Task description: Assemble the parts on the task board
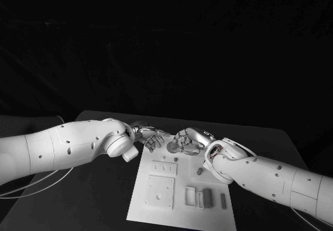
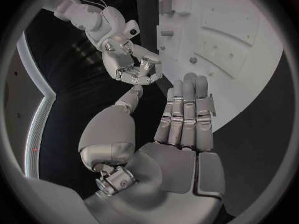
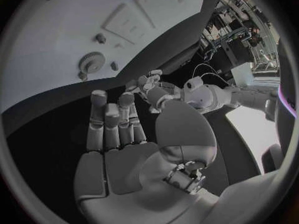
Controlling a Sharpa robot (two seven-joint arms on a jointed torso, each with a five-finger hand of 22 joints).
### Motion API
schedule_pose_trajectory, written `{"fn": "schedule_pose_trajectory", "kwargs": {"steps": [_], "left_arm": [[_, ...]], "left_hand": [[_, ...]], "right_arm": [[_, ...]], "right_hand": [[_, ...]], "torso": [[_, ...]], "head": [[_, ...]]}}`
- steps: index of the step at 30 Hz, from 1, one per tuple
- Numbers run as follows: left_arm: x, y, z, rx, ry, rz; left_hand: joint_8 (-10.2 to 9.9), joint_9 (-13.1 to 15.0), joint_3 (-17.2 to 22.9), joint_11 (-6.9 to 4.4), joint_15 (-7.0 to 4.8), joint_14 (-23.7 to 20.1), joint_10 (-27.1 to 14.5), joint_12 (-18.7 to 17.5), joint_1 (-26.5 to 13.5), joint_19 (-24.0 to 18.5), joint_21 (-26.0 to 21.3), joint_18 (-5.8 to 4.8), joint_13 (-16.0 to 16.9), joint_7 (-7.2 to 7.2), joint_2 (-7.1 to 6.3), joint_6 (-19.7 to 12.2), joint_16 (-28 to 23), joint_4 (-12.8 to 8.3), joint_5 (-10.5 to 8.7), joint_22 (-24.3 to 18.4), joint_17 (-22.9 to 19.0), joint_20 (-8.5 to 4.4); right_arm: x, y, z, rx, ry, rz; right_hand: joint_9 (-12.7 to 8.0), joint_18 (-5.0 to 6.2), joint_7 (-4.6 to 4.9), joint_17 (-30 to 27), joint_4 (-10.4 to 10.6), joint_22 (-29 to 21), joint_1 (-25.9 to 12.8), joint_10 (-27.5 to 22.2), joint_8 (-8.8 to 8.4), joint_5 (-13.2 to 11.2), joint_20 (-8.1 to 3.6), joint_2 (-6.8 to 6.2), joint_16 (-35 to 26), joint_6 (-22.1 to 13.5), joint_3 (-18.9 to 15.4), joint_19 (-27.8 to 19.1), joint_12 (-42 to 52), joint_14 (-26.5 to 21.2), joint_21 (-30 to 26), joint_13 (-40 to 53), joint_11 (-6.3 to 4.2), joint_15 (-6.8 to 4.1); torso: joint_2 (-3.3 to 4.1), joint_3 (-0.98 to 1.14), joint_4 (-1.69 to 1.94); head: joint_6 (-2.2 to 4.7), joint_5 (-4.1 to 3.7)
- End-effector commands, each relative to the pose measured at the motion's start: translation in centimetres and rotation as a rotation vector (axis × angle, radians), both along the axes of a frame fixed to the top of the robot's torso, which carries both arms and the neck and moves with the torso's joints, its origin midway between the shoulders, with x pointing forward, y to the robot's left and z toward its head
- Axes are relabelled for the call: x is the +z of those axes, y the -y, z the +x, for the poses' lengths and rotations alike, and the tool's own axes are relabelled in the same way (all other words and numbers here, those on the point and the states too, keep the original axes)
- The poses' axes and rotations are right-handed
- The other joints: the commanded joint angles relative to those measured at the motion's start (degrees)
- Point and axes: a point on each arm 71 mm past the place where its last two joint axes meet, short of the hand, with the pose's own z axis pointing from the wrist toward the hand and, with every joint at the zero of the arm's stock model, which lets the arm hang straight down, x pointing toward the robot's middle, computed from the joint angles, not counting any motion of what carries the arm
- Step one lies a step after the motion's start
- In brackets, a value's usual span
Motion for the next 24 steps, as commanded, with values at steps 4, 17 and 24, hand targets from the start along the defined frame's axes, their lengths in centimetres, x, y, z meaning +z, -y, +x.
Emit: {"fn": "schedule_pose_trajectory", "kwargs": {"steps": [4, 17, 24], "left_arm": [[-0.2, 0.86, -0.5, -0.064, -0.036, 0.021], [-0.19, 1.03, -0.63, -0.077, -0.034, 0.028], [-0.16, 1.14, -0.56, -0.075, -0.027, 0.026]], "left_hand": [[0.38, -0.17, -0.27, -0.15, -0.34, 0.03, -0.21, 0.28, -0.99, 0.25, 0.01, 1.43, 0.08, -0.26, -0.08, 0.26, 0.09, 0.83, -0.59, 0.15, 0.16, -0.26], [0.54, -0.37, -0.33, -0.2, -0.39, 0.03, -0.23, 0.39, -0.14, 0.28, -0.01, 1.46, 0.14, -0.34, 0.61, 0.41, 0.14, 0.58, -0.53, 0.42, 0.36, -0.3], [0.61, -0.57, -0.7, -0.16, -0.36, 0.0, -0.32, 0.44, 0.67, 0.26, -0.07, 1.4, 0.15, -0.31, 1.23, 0.4, 0.11, -0.06, -0.24, 0.65, 0.51, -0.27]], "right_arm": [[0.24, -0.37, -0.09, 0.007, 0.011, 0.019], [0.44, -0.74, -0.19, 0.012, 0.014, 0.027], [0.54, -1.0, -0.38, 0.021, 0.013, 0.031]], "right_hand": [[0.09, 0.95, 1.99, -0.07, -0.05, 0.38, -0.19, 0.36, 0.04, 0.1, -0.08, -0.2, 0.11, 2.43, 0.27, 0.35, -0.02, -0.08, 0.17, -0.1, -0.09, -0.42], [0.11, 0.95, 1.98, -0.07, -0.06, 0.37, -0.13, 0.39, 0.02, 0.09, -0.12, -0.25, 0.1, 2.47, 0.35, 0.38, -0.03, -0.06, 0.18, -0.12, -0.1, -0.43], [0.12, 0.95, 1.97, -0.08, -0.06, 0.37, -0.1, 0.4, 0.01, 0.1, -0.14, -0.25, 0.1, 2.49, 0.39, 0.39, -0.04, -0.04, 0.18, -0.12, -0.1, -0.44]], "torso": [[0.09, -0.02, 0.02], [0.05, -0.12, 0.08], [0.0, -0.11, 0.13]], "head": [[-0.04, -0.06], [-0.3, -0.29], [-0.52, -0.4]]}}
